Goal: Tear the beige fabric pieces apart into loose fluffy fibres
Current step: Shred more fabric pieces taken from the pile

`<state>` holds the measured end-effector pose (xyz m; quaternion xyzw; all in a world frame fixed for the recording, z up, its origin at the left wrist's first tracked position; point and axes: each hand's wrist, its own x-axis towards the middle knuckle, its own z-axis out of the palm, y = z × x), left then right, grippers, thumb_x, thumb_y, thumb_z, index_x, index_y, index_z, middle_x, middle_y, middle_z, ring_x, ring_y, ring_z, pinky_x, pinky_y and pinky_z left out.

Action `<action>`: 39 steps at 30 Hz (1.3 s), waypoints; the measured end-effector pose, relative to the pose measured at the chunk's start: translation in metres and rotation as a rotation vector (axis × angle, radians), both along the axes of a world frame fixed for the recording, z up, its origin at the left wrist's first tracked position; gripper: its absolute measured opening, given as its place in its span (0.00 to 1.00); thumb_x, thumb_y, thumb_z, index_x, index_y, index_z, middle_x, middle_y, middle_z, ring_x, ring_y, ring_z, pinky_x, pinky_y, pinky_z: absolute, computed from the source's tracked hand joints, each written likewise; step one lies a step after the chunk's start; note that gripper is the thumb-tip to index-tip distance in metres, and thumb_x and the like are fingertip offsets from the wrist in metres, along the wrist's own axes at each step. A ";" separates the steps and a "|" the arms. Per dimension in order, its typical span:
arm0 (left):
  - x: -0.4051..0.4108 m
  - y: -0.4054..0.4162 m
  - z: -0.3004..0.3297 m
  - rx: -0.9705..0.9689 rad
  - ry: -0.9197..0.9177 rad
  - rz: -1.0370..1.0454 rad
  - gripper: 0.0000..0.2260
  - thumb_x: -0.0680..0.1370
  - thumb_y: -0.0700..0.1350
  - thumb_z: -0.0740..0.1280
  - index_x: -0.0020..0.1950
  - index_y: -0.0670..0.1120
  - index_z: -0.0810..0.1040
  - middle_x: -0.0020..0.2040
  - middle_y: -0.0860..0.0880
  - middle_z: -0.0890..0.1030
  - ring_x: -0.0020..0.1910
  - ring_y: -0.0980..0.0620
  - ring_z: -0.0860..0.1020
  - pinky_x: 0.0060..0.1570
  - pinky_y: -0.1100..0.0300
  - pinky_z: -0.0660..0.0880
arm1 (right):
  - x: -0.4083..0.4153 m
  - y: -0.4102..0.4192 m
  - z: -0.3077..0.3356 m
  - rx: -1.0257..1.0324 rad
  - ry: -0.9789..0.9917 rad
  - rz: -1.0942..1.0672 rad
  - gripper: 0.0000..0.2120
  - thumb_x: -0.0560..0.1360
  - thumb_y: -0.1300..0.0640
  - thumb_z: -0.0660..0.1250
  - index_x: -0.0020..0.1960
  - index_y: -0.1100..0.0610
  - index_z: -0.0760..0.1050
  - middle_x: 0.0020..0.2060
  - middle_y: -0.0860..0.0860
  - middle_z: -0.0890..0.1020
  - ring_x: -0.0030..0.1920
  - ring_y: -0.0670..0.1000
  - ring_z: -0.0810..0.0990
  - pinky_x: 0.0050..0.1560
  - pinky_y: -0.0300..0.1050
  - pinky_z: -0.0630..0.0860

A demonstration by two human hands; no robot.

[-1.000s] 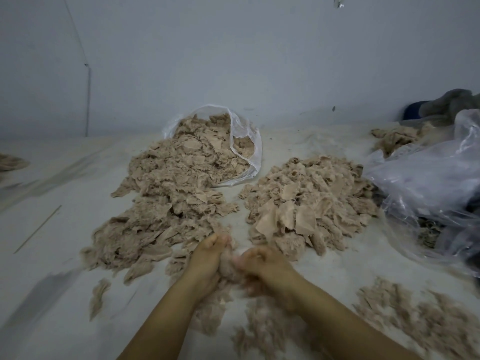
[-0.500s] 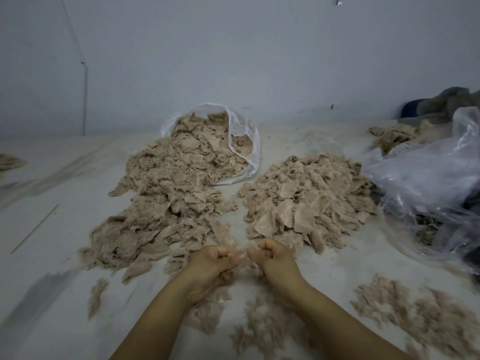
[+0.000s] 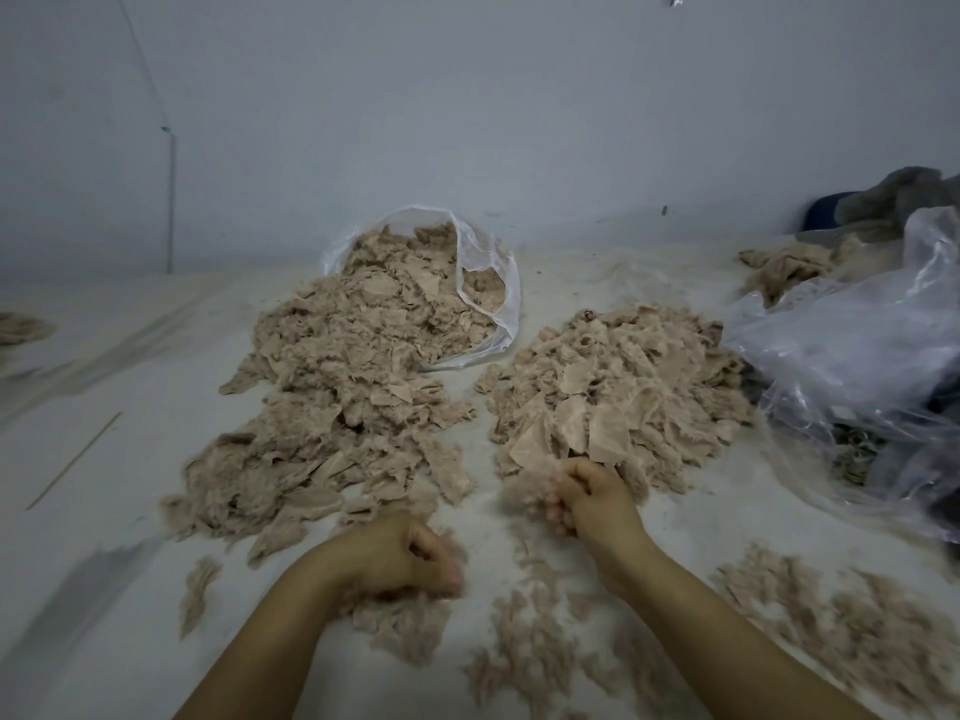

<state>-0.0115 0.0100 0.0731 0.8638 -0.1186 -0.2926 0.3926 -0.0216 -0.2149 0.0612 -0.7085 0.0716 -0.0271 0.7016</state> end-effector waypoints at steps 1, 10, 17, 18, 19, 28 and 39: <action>0.000 -0.001 0.002 0.001 -0.010 -0.029 0.04 0.71 0.50 0.74 0.43 0.51 0.86 0.44 0.49 0.85 0.44 0.49 0.81 0.47 0.56 0.77 | -0.002 0.001 0.001 0.002 -0.001 0.066 0.11 0.81 0.65 0.57 0.40 0.61 0.71 0.29 0.52 0.74 0.25 0.43 0.71 0.27 0.35 0.69; 0.005 -0.055 0.007 -0.392 -0.212 0.268 0.06 0.77 0.45 0.67 0.44 0.45 0.81 0.38 0.46 0.82 0.37 0.50 0.79 0.39 0.61 0.76 | -0.011 0.010 0.006 -0.089 -0.076 0.319 0.05 0.80 0.65 0.58 0.52 0.60 0.72 0.28 0.47 0.78 0.27 0.45 0.74 0.29 0.39 0.71; 0.011 -0.047 0.008 -0.685 -0.121 0.526 0.09 0.77 0.39 0.65 0.38 0.43 0.79 0.32 0.48 0.80 0.26 0.57 0.76 0.26 0.66 0.72 | -0.020 -0.017 -0.005 -0.296 0.047 0.510 0.06 0.75 0.52 0.69 0.48 0.55 0.78 0.38 0.49 0.80 0.38 0.46 0.78 0.43 0.41 0.75; 0.009 -0.050 0.007 -0.721 -0.081 0.476 0.08 0.76 0.39 0.66 0.38 0.43 0.80 0.34 0.47 0.81 0.29 0.55 0.78 0.29 0.64 0.74 | -0.019 -0.012 -0.004 -0.256 0.043 0.461 0.12 0.72 0.46 0.70 0.49 0.54 0.79 0.40 0.49 0.81 0.40 0.46 0.78 0.44 0.40 0.76; 0.007 -0.054 0.006 -0.729 -0.062 0.419 0.07 0.75 0.39 0.67 0.38 0.44 0.81 0.35 0.46 0.82 0.32 0.53 0.80 0.33 0.63 0.76 | -0.017 -0.006 -0.004 -0.148 0.051 0.394 0.18 0.69 0.42 0.70 0.51 0.55 0.79 0.41 0.49 0.81 0.41 0.47 0.79 0.44 0.41 0.76; 0.001 -0.064 -0.009 -0.694 -0.131 0.329 0.09 0.78 0.46 0.64 0.40 0.44 0.74 0.24 0.51 0.70 0.18 0.57 0.64 0.19 0.68 0.61 | -0.012 0.018 0.003 0.175 0.012 0.197 0.07 0.77 0.63 0.65 0.41 0.61 0.72 0.27 0.52 0.78 0.27 0.46 0.77 0.27 0.38 0.73; 0.007 -0.051 -0.025 -0.246 -0.555 0.406 0.14 0.80 0.46 0.61 0.34 0.48 0.68 0.30 0.53 0.69 0.29 0.57 0.67 0.32 0.62 0.64 | -0.005 0.018 -0.005 0.151 -0.019 -0.021 0.07 0.81 0.64 0.56 0.44 0.60 0.67 0.22 0.50 0.76 0.21 0.46 0.74 0.23 0.37 0.72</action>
